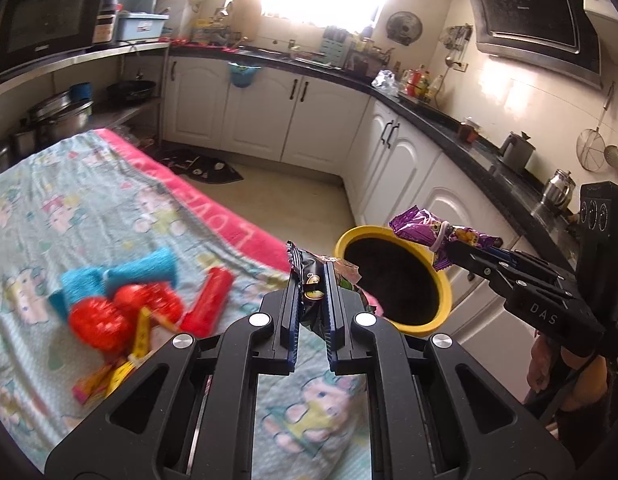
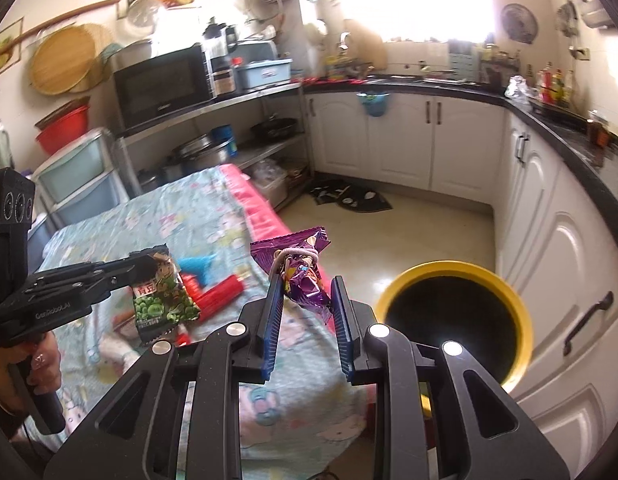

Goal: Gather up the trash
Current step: 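Carry both wrappers over the yellow bin and open both tools to drop them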

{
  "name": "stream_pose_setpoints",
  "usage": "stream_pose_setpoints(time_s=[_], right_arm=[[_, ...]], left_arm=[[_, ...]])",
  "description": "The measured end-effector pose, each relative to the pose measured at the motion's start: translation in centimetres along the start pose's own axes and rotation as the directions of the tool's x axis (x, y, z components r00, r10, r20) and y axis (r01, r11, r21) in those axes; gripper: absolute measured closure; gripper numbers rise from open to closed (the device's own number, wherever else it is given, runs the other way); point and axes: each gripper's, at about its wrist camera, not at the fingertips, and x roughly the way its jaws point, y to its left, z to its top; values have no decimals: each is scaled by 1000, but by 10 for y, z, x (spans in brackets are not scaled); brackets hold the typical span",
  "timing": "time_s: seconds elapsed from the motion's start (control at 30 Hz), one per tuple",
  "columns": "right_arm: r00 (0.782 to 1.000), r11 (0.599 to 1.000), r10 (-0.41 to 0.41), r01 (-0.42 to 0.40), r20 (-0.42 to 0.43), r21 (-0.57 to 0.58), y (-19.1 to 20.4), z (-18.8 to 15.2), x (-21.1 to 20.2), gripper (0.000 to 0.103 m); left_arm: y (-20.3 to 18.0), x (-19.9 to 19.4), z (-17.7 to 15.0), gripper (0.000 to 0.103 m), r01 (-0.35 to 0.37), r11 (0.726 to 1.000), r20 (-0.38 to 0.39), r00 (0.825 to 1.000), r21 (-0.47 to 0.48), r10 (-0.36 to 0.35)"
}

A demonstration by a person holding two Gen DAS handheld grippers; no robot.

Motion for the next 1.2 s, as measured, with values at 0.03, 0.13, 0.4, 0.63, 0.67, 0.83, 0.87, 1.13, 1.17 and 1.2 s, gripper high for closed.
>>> stream_pose_setpoints(time_s=[0.03, 0.13, 0.4, 0.63, 0.67, 0.83, 0.87, 1.13, 1.17, 1.2], right_arm=[[1000, 1000, -10, 10, 6, 8, -5, 1, -2, 80], [999, 999, -39, 38, 23, 27, -17, 3, -8, 80], [991, 989, -123, 119, 48, 89, -55, 4, -19, 80], [980, 972, -193, 185, 46, 142, -81, 0, -24, 80], [979, 970, -200, 191, 44, 150, -84, -1, -25, 80], [972, 953, -236, 230, 11, 198, -108, -9, -18, 79], [970, 949, -243, 238, 0, 206, -112, -12, -14, 79], [955, 924, -278, 294, -100, 244, -146, -31, 19, 79], [955, 922, -277, 296, -110, 249, -150, -33, 23, 79], [953, 920, -277, 300, -126, 252, -154, -36, 28, 79]], left_arm=[[-3, 2, 2, 97, 4, 1000, 3, 1000, 6, -4], [-14, 7, 10, 97, 21, 1000, 11, 1000, 23, -21], [-42, 30, 31, 97, 59, 996, 24, 998, 63, -61], [-65, 61, 46, 97, 89, 991, 10, 996, 96, -91], [-67, 64, 46, 97, 92, 990, 9, 996, 103, -94], [-85, 95, 58, 96, 108, 986, -11, 994, 130, -108], [-88, 103, 59, 96, 113, 985, -21, 994, 133, -111], [-105, 164, 59, 96, 154, 980, -118, 983, 123, -140], [-106, 169, 58, 95, 155, 980, -127, 982, 124, -140], [-108, 177, 58, 95, 156, 980, -140, 981, 124, -138]])
